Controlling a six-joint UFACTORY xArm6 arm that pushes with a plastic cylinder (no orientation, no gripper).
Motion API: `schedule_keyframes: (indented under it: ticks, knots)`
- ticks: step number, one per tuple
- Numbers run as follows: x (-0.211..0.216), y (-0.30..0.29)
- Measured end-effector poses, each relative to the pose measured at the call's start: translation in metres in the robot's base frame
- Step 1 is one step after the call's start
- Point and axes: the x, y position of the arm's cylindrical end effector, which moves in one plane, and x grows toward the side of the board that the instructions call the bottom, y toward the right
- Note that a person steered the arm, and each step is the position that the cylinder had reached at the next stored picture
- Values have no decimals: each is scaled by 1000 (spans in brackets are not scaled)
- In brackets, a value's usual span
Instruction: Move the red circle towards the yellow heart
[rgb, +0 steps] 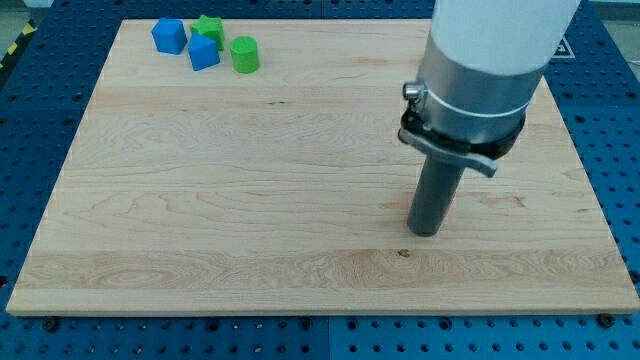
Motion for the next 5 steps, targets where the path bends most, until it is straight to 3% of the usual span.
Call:
schedule_keyframes:
  ticks: [5]
  knots:
    - [-112,54]
